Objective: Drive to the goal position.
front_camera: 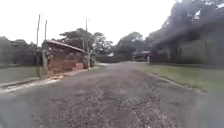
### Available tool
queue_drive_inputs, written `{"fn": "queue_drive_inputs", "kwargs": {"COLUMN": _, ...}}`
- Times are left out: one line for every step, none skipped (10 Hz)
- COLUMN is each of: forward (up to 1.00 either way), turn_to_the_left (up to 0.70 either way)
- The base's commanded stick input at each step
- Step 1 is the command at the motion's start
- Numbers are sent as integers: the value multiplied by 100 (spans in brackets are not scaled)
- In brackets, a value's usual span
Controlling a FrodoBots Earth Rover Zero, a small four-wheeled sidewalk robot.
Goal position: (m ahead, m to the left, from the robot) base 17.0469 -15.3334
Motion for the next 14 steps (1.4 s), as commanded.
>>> {"fn": "queue_drive_inputs", "kwargs": {"forward": 70, "turn_to_the_left": 0}}
{"fn": "queue_drive_inputs", "kwargs": {"forward": 70, "turn_to_the_left": 0}}
{"fn": "queue_drive_inputs", "kwargs": {"forward": 70, "turn_to_the_left": 0}}
{"fn": "queue_drive_inputs", "kwargs": {"forward": 70, "turn_to_the_left": 0}}
{"fn": "queue_drive_inputs", "kwargs": {"forward": 70, "turn_to_the_left": 0}}
{"fn": "queue_drive_inputs", "kwargs": {"forward": 70, "turn_to_the_left": 0}}
{"fn": "queue_drive_inputs", "kwargs": {"forward": 70, "turn_to_the_left": 0}}
{"fn": "queue_drive_inputs", "kwargs": {"forward": 70, "turn_to_the_left": -8}}
{"fn": "queue_drive_inputs", "kwargs": {"forward": 70, "turn_to_the_left": -18}}
{"fn": "queue_drive_inputs", "kwargs": {"forward": 70, "turn_to_the_left": -29}}
{"fn": "queue_drive_inputs", "kwargs": {"forward": 70, "turn_to_the_left": 0}}
{"fn": "queue_drive_inputs", "kwargs": {"forward": 70, "turn_to_the_left": 0}}
{"fn": "queue_drive_inputs", "kwargs": {"forward": 70, "turn_to_the_left": 0}}
{"fn": "queue_drive_inputs", "kwargs": {"forward": 70, "turn_to_the_left": 0}}
